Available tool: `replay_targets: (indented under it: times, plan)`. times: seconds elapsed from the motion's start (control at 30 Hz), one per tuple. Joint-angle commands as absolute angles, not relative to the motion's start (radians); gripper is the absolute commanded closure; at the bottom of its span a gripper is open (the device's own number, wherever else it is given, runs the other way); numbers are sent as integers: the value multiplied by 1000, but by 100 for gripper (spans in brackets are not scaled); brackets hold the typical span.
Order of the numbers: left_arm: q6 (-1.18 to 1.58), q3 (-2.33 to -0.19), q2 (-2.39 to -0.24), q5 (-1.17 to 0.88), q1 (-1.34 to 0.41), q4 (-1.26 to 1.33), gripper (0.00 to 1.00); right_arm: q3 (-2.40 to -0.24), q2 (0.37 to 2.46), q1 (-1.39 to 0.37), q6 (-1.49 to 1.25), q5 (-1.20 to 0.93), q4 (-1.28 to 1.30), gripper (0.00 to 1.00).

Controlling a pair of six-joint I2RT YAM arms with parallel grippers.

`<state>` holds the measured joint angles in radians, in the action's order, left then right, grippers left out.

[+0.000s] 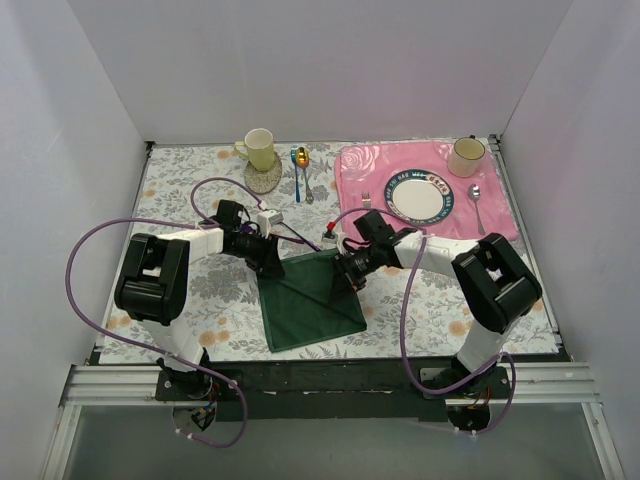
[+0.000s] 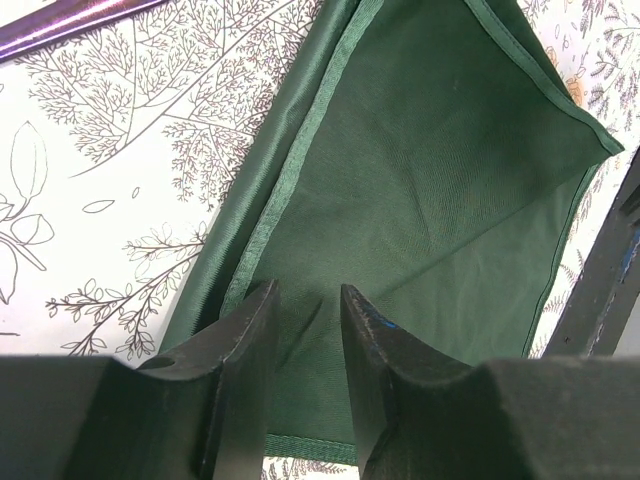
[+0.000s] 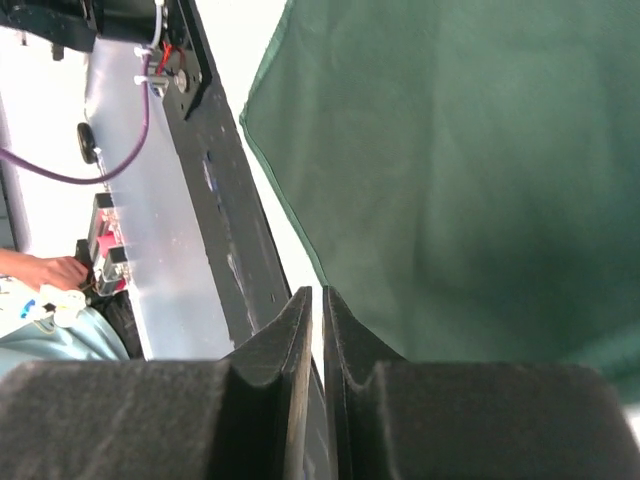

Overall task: Fold the napkin into a case and place the utensils inside
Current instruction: Fold the square-folded napkin at the center of the board.

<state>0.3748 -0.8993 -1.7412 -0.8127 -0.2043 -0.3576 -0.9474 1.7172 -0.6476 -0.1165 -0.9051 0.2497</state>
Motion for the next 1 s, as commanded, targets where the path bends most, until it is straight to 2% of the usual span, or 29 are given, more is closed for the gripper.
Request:
replay_targets:
  times: [0.0, 0.3, 0.7, 0.8, 0.87, 0.97]
  plan:
    - [362, -917, -1766, -787, -201, -367, 70, -983, 1752, -701, -241, -922, 68, 84]
    - [402, -960, -1764, -836, -201, -371, 72, -966, 1861, -732, -245, -861, 37, 84]
    - [449, -992, -1729, -873, -201, -370, 73, -954, 1893, -727, -256, -861, 34, 86]
    - [431, -976, -1681, -1028, -183, -391, 66, -945, 1896, -727, -267, -865, 20, 87]
    - [422, -963, -1646, -1092, -181, -426, 56, -942, 1896, -723, -271, -868, 12, 87]
    - [471, -917, -1632, -1170, -183, -431, 49, -931, 1899, -718, -287, -885, 9, 87]
